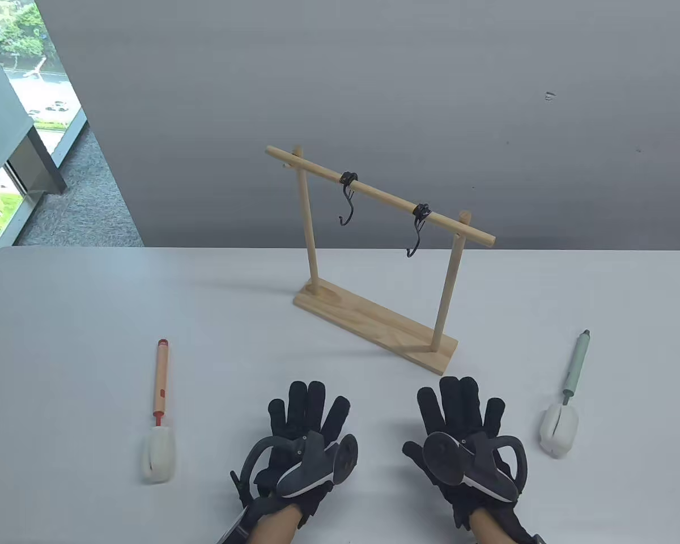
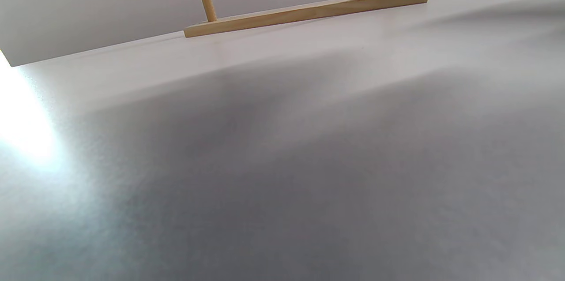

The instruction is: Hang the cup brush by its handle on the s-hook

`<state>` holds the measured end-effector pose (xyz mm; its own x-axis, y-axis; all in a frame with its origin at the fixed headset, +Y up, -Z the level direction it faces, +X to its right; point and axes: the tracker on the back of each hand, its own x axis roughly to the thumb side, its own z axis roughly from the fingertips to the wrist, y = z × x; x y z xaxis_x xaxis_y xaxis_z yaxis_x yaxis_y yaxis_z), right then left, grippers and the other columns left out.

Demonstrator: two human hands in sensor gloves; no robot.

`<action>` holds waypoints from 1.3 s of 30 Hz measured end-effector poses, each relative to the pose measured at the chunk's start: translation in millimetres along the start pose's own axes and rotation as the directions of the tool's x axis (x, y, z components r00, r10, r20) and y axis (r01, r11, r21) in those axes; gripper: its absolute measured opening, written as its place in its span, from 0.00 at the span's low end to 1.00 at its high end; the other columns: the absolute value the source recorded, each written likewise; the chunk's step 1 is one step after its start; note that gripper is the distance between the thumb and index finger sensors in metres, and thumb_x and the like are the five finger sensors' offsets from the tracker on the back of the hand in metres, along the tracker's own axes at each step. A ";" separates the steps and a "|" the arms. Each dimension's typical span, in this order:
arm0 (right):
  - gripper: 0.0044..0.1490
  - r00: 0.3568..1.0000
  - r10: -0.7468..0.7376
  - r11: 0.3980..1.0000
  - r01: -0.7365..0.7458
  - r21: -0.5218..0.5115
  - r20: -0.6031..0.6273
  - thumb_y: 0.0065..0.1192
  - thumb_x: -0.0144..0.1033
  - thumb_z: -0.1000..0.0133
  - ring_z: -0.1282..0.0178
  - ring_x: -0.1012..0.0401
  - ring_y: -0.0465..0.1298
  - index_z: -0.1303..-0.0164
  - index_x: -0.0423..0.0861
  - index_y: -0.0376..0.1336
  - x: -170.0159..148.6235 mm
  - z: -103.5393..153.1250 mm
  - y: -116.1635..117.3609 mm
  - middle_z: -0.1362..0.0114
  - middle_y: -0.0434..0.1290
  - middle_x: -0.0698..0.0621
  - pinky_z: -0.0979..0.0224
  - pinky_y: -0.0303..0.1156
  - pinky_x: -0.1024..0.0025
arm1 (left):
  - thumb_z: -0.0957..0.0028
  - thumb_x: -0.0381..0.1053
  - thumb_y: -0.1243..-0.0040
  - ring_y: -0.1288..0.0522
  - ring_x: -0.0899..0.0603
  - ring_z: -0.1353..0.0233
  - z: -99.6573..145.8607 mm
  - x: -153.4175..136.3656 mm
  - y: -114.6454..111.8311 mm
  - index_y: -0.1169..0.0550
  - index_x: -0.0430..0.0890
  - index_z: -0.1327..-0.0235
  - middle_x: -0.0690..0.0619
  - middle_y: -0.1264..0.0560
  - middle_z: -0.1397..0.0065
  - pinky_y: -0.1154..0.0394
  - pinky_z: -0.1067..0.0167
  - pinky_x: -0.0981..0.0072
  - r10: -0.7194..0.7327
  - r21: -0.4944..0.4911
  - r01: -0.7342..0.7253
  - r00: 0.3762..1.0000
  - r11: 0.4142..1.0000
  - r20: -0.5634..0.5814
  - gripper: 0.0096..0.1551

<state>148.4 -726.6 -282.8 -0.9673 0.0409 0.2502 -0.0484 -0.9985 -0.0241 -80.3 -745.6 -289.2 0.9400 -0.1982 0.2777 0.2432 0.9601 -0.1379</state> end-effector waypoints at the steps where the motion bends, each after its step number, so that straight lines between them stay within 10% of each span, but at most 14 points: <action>1: 0.55 1.000 -0.001 1.000 0.001 0.002 -0.002 0.48 0.61 0.44 0.20 0.36 0.27 0.19 0.46 0.33 -0.3 0.2 -0.1 0.20 0.24 0.36 0.31 0.26 0.26 | 0.56 0.76 0.65 0.71 0.28 0.20 0.0 0.6 -0.7 0.67 0.58 0.27 0.39 0.73 0.20 0.61 0.28 0.27 -0.006 -0.010 0.006 1.000 1.000 0.002 0.52; 20: 0.54 0.999 -0.051 0.999 0.051 0.016 -0.015 0.48 0.60 0.43 0.20 0.36 0.29 0.18 0.44 0.36 -7.9 1.9 -1.1 0.19 0.27 0.35 0.31 0.28 0.26 | 0.55 0.74 0.59 0.59 0.29 0.16 -7.3 -62.2 5.9 0.56 0.58 0.23 0.41 0.59 0.15 0.57 0.27 0.28 0.205 0.060 -0.197 0.944 0.979 -0.258 0.49; 39: 0.52 0.998 0.004 0.993 -0.011 0.120 0.065 0.47 0.61 0.43 0.19 0.35 0.32 0.17 0.42 0.39 8.9 -8.2 13.0 0.18 0.30 0.34 0.31 0.30 0.26 | 0.55 0.68 0.48 0.47 0.30 0.16 -2.3 -248.2 -15.3 0.33 0.57 0.29 0.42 0.46 0.15 0.57 0.27 0.27 0.205 0.009 -0.359 0.512 0.933 -0.834 0.39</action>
<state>137.2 -739.0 -288.9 -0.9493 0.0348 0.3123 -0.0071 -0.9960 0.0895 -316.7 -711.6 -358.2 0.7312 -0.0690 -0.6787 -0.1127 0.9690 -0.2198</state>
